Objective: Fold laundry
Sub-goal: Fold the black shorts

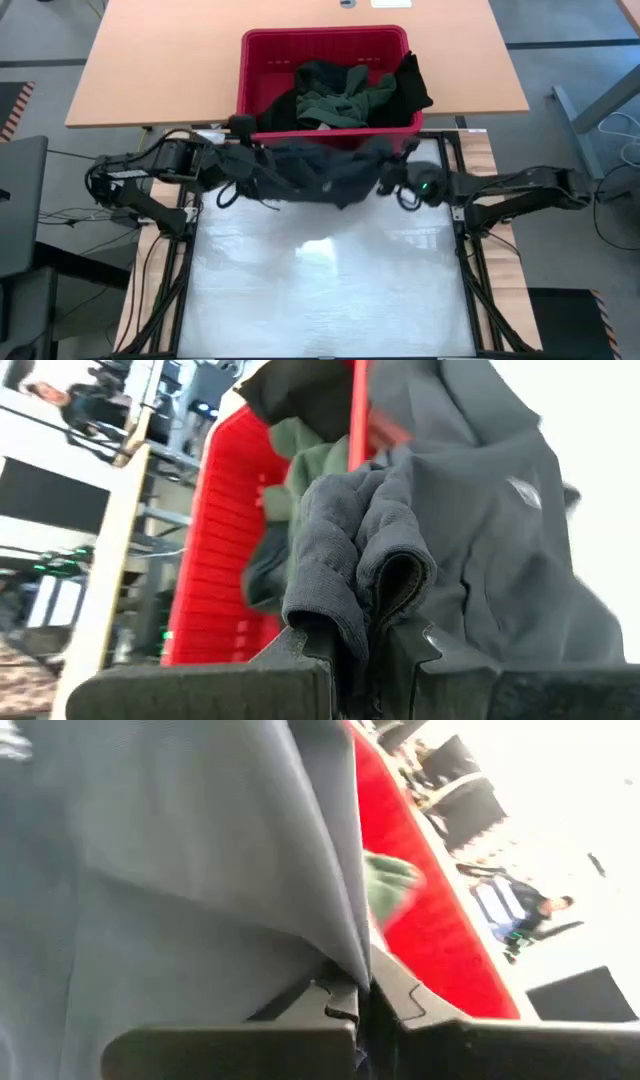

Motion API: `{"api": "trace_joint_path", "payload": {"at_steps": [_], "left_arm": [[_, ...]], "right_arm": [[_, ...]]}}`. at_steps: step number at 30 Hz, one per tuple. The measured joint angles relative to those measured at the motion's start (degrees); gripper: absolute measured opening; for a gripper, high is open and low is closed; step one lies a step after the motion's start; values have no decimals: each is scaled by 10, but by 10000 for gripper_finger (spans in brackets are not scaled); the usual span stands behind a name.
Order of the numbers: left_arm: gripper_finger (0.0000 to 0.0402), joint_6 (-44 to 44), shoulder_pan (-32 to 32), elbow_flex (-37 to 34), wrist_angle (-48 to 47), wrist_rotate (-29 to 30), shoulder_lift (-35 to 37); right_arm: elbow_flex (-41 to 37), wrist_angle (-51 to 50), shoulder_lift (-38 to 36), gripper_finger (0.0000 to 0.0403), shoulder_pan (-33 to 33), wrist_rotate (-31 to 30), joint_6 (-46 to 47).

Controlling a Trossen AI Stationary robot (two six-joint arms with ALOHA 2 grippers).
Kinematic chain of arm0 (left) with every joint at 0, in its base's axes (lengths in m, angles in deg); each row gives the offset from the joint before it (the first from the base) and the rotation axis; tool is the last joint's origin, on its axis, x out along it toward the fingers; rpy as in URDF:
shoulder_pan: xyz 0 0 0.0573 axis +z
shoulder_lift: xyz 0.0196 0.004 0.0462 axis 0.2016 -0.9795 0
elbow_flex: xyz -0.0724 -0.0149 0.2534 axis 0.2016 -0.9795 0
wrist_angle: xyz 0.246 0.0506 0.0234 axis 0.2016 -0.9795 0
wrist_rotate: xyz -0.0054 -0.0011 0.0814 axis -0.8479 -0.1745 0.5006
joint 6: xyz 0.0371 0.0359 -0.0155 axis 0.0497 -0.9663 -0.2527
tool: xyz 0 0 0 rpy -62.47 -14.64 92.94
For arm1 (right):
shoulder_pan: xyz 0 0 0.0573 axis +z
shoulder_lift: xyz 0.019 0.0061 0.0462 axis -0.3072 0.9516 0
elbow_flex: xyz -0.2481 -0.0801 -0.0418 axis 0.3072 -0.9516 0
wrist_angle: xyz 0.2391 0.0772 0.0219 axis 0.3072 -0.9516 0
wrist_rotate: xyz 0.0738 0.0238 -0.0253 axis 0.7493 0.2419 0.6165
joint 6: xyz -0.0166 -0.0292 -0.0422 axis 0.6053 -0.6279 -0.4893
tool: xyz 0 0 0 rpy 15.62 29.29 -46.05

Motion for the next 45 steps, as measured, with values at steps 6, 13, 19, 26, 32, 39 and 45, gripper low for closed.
{"api": "trace_joint_path", "payload": {"at_steps": [6,13,19,26,32,39,45], "left_arm": [[16,-83,3,0,56,-39,26],[16,143,-86,-79,-12,-228,30],[16,341,-249,-321,153,-327,27],[16,496,-368,-501,463,-273,9],[16,547,-395,-513,490,-252,-2],[16,605,-413,-513,471,-319,-12],[16,634,-429,-513,461,-322,-38]], "right_arm": [[0,-8,-57,19,-12,3,-26],[-47,-105,-44,19,98,93,218],[-151,-14,74,19,287,119,426],[-128,39,221,20,434,63,547],[-65,-40,266,98,449,105,613],[36,-265,232,193,417,199,740],[80,-305,175,227,414,264,727]]}}
